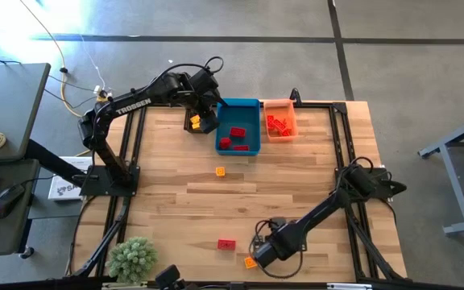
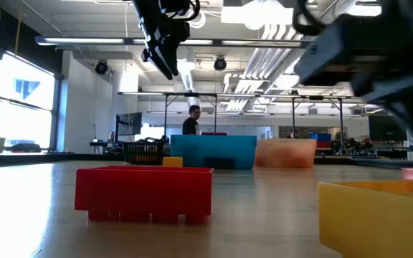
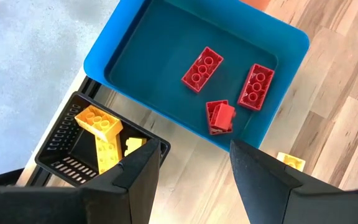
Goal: Sort & place blocks by color
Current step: Put the orange game piece into the orange bin
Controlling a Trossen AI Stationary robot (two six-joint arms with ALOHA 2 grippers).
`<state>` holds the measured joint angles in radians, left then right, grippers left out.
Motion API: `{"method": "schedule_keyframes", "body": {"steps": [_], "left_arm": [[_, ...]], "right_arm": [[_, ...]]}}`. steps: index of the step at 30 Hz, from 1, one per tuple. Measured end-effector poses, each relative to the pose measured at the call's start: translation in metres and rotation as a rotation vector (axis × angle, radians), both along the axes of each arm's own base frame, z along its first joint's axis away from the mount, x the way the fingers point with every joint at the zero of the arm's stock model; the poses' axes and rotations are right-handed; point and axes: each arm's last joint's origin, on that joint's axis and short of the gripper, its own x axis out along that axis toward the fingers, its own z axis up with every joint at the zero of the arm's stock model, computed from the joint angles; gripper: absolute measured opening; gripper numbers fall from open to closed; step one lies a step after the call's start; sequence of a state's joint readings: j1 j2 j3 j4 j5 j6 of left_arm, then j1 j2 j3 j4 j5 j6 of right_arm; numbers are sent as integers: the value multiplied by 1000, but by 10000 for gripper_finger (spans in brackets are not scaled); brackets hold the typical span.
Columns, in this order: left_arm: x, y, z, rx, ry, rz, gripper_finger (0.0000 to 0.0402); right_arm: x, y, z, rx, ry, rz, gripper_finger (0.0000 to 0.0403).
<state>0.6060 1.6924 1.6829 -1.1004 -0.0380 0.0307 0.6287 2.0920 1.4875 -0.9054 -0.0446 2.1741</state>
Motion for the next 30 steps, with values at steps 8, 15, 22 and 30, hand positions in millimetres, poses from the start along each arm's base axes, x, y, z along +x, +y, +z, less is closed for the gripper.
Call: {"method": "schedule_keyframes", "body": {"steps": [8,15,22,30], "left_arm": [[0,0,0,9,7,-23,184],[1,0,0,13,2,-24,184],[4,3,3,46,-45,-23,184],[4,3,2,39,-34,-23,184]], "right_arm": [[29,-47,5,-66,-63,41,111],[49,-98,18,-159,-114,89,111],[56,-153,32,-232,-88,167,111],[55,-207,50,-288,-60,304,111]]}}
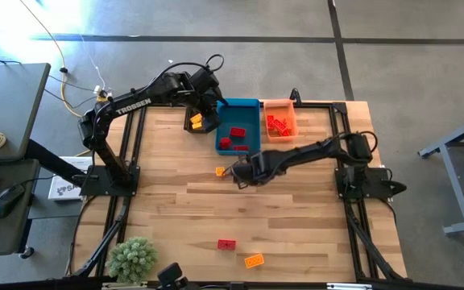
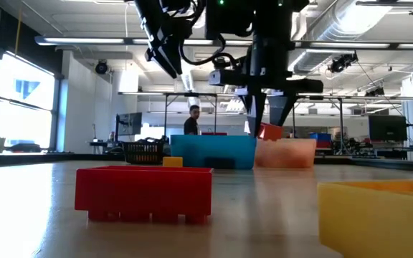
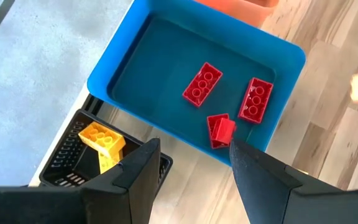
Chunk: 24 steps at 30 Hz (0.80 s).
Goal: Sort & place blocks by color
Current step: Put the orange game piece into the orange bin
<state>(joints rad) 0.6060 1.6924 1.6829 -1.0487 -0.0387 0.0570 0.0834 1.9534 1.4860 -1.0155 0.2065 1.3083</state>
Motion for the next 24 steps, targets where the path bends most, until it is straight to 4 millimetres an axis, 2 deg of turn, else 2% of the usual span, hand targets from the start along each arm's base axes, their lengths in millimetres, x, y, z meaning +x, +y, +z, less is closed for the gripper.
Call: {"method": "schedule_keyframes", "body": {"steps": [12,24], "left_arm": [[0,0,0,0,2,1,184],[0,0,0,1,1,1,184]], "right_arm": [[-22,-66,24,-97,146,124,111],[-49,-140,43,-126,202,203,111]]}}
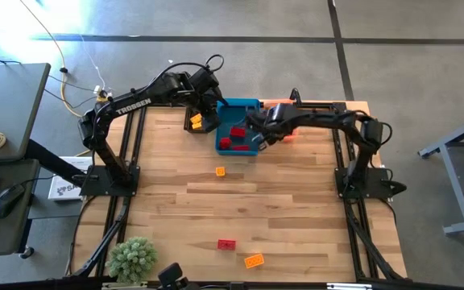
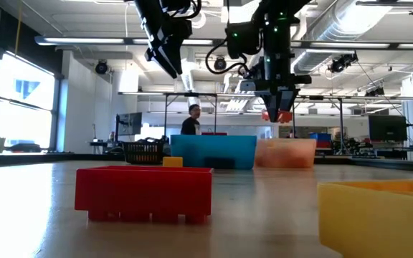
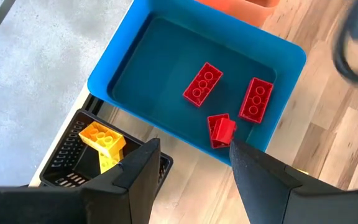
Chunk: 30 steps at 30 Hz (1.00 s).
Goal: Sort & place blocks by color
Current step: Put the orange game piece into the orange bin
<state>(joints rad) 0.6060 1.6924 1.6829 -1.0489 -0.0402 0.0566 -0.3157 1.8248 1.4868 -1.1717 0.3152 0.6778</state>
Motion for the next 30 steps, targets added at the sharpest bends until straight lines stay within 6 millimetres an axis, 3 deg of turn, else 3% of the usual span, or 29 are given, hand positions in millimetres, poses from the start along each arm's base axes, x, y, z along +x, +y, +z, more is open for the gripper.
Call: {"method": "schedule_keyframes", "body": {"steps": [15,20,24,30], "left_arm": [[0,0,0,-22,-16,45,184],[0,0,0,-21,-15,46,184],[0,0,0,-20,-16,46,184],[0,0,0,-20,-16,46,184]], "right_arm": [[-35,-94,5,-36,-70,-40,111],[-47,-116,4,-13,-131,-65,122],[-55,-131,-9,48,-136,-57,122],[-56,-140,-24,129,-146,-15,128]]}}
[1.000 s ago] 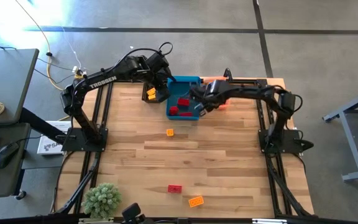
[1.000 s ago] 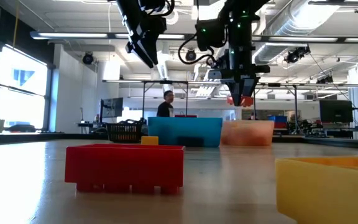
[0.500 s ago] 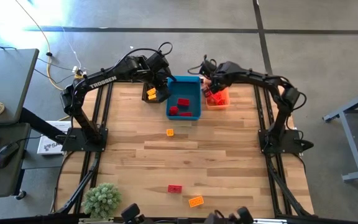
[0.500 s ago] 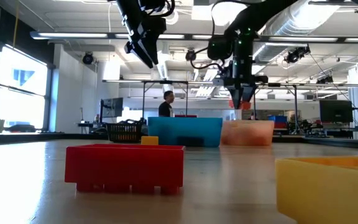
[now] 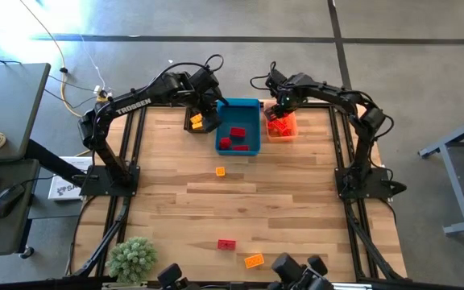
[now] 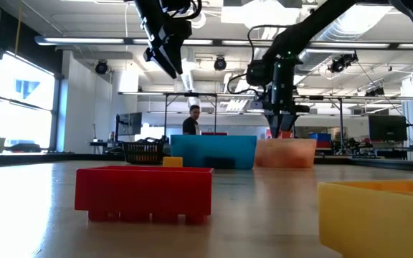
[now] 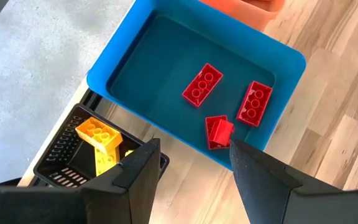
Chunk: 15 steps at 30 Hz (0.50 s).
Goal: Sort & place blocks by color
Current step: Put the orange game piece into the orange bin, then put the yellow game piece into the black bin
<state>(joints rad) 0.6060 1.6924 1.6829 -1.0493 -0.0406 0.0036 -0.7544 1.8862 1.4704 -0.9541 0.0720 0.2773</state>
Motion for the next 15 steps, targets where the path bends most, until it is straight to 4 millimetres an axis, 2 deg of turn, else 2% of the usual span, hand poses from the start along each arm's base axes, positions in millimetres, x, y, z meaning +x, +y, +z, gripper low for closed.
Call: {"method": "schedule_keyframes", "body": {"steps": [7,15], "left_arm": [[0,1,0,21,13,14,184],[-2,3,0,62,31,139,184]], "right_arm": [[3,-4,-3,-59,21,60,167],[4,-5,-3,-74,41,140,193]]}}
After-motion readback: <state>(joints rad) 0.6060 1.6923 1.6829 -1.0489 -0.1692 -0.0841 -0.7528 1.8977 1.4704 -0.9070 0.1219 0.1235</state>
